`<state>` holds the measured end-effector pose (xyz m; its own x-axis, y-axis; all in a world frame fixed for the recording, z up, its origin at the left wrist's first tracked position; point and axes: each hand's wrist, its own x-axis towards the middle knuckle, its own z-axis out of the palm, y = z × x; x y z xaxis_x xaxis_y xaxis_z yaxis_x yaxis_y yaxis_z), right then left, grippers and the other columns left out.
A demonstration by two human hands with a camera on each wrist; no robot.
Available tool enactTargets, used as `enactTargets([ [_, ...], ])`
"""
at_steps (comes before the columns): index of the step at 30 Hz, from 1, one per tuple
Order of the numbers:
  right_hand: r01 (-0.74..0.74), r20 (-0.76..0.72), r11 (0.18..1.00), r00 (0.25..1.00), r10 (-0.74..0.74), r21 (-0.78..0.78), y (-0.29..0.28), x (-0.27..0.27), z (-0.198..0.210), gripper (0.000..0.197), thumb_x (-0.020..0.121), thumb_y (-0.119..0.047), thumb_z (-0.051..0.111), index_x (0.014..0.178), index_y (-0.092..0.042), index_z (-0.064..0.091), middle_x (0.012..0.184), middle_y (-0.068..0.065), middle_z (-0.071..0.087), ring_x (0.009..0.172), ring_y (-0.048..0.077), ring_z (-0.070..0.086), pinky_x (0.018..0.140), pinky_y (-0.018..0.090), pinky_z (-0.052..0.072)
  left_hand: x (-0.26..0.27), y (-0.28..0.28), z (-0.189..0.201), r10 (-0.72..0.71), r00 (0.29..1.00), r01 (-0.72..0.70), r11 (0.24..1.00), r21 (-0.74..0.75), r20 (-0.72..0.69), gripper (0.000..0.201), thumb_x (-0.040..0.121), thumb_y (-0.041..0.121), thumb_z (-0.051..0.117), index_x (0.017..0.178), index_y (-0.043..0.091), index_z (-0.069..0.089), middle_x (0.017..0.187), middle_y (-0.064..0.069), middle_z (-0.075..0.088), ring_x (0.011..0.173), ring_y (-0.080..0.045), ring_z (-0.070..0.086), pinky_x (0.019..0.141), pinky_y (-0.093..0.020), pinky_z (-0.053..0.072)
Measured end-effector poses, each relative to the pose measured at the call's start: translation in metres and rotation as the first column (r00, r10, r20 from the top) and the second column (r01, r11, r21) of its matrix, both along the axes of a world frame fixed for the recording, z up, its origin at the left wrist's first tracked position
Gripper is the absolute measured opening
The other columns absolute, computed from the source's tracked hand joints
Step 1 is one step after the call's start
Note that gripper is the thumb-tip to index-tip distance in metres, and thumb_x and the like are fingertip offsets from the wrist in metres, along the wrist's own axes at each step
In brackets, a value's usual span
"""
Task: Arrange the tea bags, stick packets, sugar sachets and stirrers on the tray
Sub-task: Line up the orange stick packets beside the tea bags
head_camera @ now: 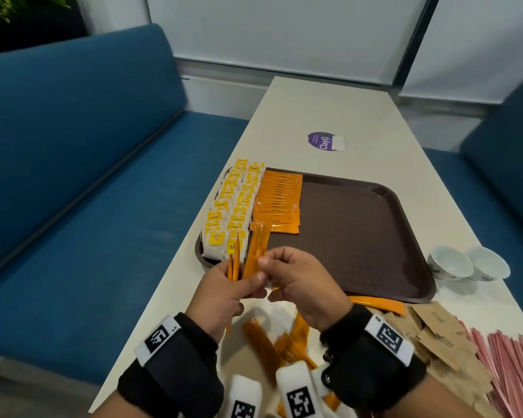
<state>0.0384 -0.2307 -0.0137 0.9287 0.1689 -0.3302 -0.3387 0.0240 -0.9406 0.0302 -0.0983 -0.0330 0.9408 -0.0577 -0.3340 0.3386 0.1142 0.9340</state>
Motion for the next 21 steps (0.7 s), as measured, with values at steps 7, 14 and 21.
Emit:
enactTargets([
  [7, 0.091, 0.256, 0.709, 0.958, 0.13, -0.7, -0.04, 0.079, 0.023, 0.001, 0.094, -0.017, 0.055, 0.094, -0.017, 0.056, 0.097, 0.003, 0.062, 0.084, 0.013, 0.058, 0.07, 0.027, 0.051, 0.0, 0.015, -0.003, 0.052, 0.995, -0.052, 0.999, 0.0, -0.087, 0.01, 0.09, 0.022, 0.059, 0.091, 0.013, 0.062, 0.082, -0.003, 0.069, 0.072, -0.014, 0.063, 0.045, -0.017, 0.036],
  [14, -0.101, 0.059, 0.339, 0.901, 0.431, -0.935, -0.045, 0.128, 0.005, 0.002, 0.089, -0.016, 0.061, 0.089, -0.018, 0.061, 0.093, -0.003, 0.059, 0.093, 0.017, 0.058, 0.087, 0.034, 0.05, 0.001, 0.025, -0.01, 0.088, 0.989, -0.09, 0.996, -0.01, -0.12, 0.008, 0.089, 0.02, 0.059, 0.087, 0.012, 0.062, 0.081, -0.003, 0.071, 0.072, -0.016, 0.064, 0.044, -0.017, 0.038],
  [21, -0.201, -0.11, 0.2, 0.914, 0.39, -0.959, -0.033, 0.144, -0.003, 0.019, 0.092, -0.011, 0.059, 0.108, -0.004, 0.064, 0.11, 0.006, 0.062, 0.1, 0.021, 0.059, 0.091, 0.031, 0.048, 0.005, 0.03, -0.015, 0.129, 0.983, -0.134, 0.99, -0.033, -0.129, 0.008, 0.09, 0.02, 0.059, 0.087, 0.013, 0.062, 0.082, -0.004, 0.071, 0.072, -0.017, 0.064, 0.043, -0.017, 0.038],
])
